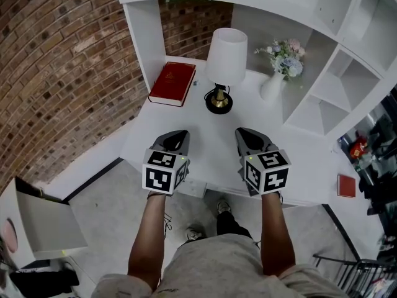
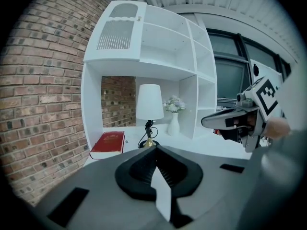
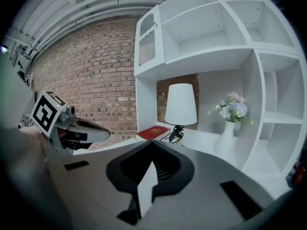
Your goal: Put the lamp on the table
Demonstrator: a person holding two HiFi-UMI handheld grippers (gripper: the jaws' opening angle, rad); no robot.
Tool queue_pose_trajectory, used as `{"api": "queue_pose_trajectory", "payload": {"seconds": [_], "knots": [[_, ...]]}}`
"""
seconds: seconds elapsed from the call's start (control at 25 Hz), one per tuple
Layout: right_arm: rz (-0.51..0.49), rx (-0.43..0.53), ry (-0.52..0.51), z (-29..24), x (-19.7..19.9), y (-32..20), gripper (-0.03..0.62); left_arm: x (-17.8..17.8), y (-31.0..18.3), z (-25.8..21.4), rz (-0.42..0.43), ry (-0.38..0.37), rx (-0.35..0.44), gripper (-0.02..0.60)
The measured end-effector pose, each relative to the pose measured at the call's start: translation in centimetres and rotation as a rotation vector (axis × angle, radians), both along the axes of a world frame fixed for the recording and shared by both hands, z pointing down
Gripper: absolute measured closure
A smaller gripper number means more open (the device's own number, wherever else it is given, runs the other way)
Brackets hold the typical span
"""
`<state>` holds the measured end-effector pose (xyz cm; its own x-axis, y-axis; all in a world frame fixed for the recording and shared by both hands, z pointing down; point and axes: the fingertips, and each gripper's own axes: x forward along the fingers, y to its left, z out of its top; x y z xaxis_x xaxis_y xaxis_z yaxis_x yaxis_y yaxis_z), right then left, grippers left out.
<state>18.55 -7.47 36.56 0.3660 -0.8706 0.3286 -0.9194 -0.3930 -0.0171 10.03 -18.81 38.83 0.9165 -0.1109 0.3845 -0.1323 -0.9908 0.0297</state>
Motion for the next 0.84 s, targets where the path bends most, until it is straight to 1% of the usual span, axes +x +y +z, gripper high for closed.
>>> {"api": "queue_pose_trajectory", "payload": {"seconds": [0.56, 0.84], "knots": [[-0.003, -0.015, 0.015, 0.02, 0.05, 0.25, 0.591, 0.18, 0.46, -0.38, 0.006, 0.001, 0.008, 0.588], [0.006, -0.008, 0.016, -0.09, 0.22, 0.57, 0.591, 0.44, 0.68, -0.40, 0.017, -0.004, 0.019, 0.588]]}}
